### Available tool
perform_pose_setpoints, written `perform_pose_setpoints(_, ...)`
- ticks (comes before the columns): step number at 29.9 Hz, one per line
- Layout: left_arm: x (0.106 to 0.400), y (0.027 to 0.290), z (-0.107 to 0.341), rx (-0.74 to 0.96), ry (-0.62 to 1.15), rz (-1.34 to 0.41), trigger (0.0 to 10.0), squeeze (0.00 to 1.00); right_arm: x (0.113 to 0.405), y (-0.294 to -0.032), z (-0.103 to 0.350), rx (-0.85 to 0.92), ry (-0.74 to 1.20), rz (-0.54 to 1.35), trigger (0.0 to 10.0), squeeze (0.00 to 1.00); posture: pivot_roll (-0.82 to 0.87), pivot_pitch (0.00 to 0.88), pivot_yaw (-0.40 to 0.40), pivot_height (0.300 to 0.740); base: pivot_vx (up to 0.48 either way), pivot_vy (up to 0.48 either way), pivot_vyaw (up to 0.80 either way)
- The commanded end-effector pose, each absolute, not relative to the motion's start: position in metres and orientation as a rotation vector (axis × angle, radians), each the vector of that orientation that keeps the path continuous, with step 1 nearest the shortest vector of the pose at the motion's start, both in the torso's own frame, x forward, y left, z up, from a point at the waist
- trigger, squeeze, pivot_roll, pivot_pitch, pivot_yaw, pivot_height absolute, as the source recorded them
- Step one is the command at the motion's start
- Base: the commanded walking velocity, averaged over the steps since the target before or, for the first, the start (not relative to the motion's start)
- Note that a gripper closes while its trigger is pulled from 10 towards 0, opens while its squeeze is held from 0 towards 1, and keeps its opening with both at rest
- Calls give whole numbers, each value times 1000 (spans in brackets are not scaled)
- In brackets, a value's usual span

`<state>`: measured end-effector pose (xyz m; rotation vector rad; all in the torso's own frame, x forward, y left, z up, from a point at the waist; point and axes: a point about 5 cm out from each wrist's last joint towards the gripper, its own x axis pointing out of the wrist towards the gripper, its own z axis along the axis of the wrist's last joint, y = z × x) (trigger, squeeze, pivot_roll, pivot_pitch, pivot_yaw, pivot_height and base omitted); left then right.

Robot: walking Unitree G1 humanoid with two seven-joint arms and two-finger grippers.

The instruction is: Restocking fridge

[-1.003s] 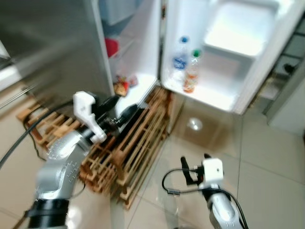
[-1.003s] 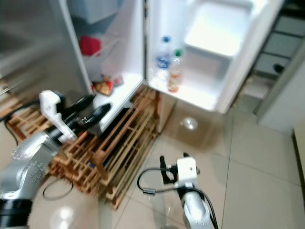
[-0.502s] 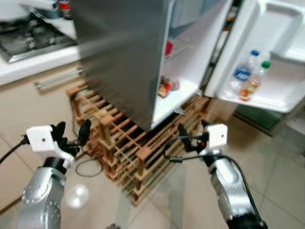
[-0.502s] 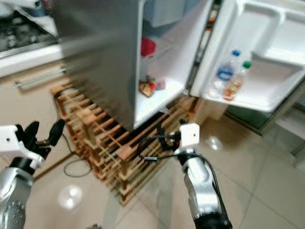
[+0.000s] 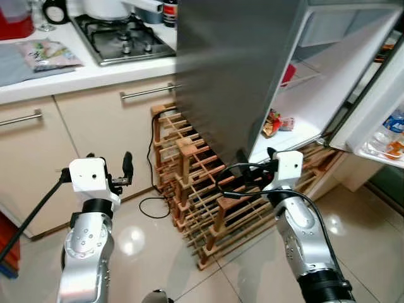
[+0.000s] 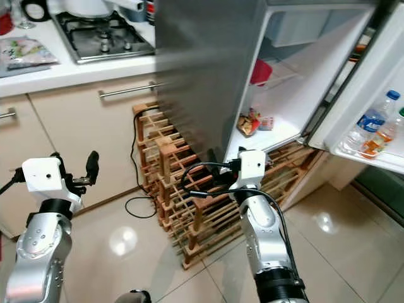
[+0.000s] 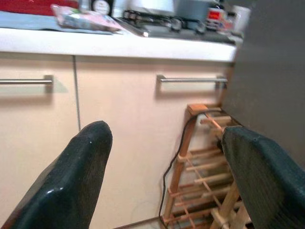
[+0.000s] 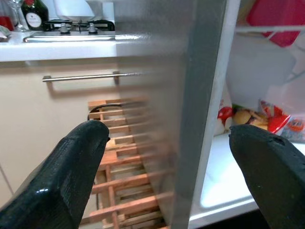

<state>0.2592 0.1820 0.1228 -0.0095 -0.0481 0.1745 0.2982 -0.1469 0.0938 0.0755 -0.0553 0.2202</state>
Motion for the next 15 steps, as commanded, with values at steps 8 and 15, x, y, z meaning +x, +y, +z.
perform_pose_setpoints(8, 281, 157, 141, -20, -136, 120, 10000, 0, 304, -138, 101, 86, -60, 265, 10000, 0, 16, 0, -106, 740, 0, 0, 705)
perform_pose_setpoints(15, 282, 162, 141, -32, -129, 175, 10000, 0, 304, -131, 97, 86, -31, 321, 10000, 0, 7, 0, -101, 740, 0, 391, 678)
